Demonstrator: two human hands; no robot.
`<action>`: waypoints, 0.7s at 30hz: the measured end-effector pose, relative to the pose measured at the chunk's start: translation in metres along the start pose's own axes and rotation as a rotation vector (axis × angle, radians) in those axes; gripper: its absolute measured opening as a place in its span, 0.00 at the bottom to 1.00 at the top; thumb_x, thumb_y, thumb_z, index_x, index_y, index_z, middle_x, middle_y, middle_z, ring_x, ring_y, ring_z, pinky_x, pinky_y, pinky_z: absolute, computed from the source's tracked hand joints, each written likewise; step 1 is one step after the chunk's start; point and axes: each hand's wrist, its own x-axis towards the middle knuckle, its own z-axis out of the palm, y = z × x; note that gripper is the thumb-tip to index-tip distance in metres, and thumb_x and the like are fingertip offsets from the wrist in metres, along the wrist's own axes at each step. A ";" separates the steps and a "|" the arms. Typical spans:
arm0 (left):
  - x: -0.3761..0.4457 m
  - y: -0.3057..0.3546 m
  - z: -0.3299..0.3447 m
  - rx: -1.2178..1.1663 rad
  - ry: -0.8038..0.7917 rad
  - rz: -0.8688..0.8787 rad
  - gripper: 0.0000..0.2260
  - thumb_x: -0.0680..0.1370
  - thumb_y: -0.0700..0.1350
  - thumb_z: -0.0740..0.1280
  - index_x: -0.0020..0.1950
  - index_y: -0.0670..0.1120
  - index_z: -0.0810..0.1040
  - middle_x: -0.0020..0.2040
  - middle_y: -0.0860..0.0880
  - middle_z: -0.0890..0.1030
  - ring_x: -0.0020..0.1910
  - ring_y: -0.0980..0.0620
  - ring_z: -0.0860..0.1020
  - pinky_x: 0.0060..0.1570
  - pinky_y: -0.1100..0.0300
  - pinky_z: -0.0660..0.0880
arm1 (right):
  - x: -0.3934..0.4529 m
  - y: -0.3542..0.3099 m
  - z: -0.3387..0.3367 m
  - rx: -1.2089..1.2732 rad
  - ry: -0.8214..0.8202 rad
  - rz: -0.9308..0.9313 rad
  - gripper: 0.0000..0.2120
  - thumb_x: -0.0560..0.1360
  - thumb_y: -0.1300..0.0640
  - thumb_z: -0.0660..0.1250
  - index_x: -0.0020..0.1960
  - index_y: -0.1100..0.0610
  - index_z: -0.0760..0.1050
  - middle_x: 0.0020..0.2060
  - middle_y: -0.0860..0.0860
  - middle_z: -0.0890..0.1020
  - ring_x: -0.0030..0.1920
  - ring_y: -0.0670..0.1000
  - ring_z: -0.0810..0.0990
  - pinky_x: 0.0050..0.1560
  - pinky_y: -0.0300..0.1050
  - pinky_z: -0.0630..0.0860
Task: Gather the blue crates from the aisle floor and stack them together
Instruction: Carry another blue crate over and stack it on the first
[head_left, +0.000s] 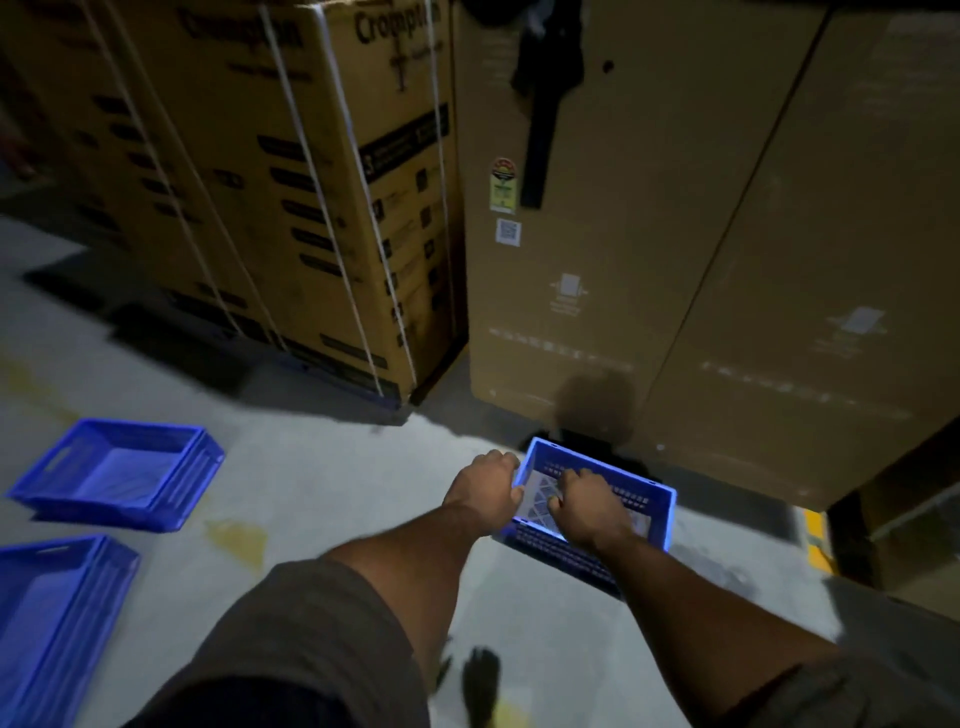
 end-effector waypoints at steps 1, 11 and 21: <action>-0.013 -0.011 -0.003 -0.006 -0.007 -0.016 0.18 0.79 0.49 0.63 0.68 0.47 0.71 0.65 0.46 0.75 0.65 0.46 0.73 0.64 0.53 0.71 | -0.008 -0.013 0.006 -0.008 -0.001 -0.013 0.19 0.78 0.50 0.59 0.64 0.59 0.73 0.60 0.59 0.78 0.60 0.57 0.75 0.61 0.48 0.72; -0.159 -0.177 -0.050 -0.019 0.073 -0.203 0.21 0.80 0.51 0.63 0.71 0.48 0.68 0.68 0.47 0.73 0.67 0.46 0.71 0.66 0.54 0.68 | -0.087 -0.196 0.073 0.031 -0.053 -0.145 0.19 0.79 0.49 0.58 0.64 0.58 0.72 0.61 0.58 0.74 0.62 0.58 0.72 0.60 0.50 0.72; -0.334 -0.380 -0.076 -0.148 0.026 -0.524 0.18 0.79 0.53 0.63 0.68 0.49 0.71 0.66 0.46 0.76 0.64 0.46 0.75 0.64 0.55 0.70 | -0.160 -0.415 0.171 -0.084 -0.315 -0.385 0.21 0.79 0.47 0.58 0.66 0.58 0.70 0.63 0.59 0.73 0.64 0.59 0.73 0.61 0.49 0.71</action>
